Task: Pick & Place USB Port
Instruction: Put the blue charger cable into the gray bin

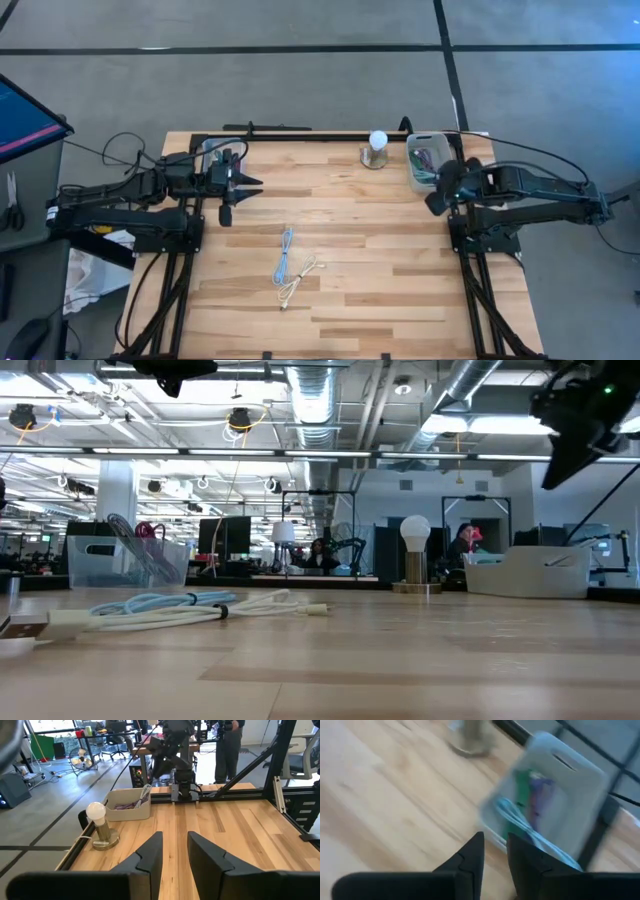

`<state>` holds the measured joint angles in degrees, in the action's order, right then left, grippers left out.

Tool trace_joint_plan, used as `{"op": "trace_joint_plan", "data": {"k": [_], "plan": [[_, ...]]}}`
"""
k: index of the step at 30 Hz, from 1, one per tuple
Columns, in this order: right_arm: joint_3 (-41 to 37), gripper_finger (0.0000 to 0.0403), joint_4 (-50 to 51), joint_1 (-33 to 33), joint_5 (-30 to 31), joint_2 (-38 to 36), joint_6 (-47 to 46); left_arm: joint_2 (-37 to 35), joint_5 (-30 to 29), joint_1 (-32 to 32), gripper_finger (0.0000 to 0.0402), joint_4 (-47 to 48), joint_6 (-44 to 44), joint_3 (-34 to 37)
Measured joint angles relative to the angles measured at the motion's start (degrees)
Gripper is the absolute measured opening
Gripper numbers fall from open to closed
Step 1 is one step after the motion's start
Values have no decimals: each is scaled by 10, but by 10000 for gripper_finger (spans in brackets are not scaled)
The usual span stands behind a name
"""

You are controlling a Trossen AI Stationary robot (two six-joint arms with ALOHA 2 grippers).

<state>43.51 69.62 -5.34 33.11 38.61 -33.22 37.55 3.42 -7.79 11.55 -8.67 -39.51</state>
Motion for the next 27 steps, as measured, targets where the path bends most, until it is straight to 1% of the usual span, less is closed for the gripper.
{"op": "trace_joint_plan", "data": {"k": [5,8,12,16,20,27], "plan": [[0,75,-126,0,-46,0,72,0,0,0,90,0,0,0],[0,75,-235,1,-60,0,135,0,0,0,90,0,0,0],[0,75,-379,1,-84,0,195,0,0,0,90,0,0,0],[0,75,-488,1,-119,13,241,0,0,0,90,0,0,0],[1,75,-543,1,-139,25,272,0,0,0,90,0,0,0],[0,75,-555,1,-138,61,289,0,0,0,90,0,0,0]]}}
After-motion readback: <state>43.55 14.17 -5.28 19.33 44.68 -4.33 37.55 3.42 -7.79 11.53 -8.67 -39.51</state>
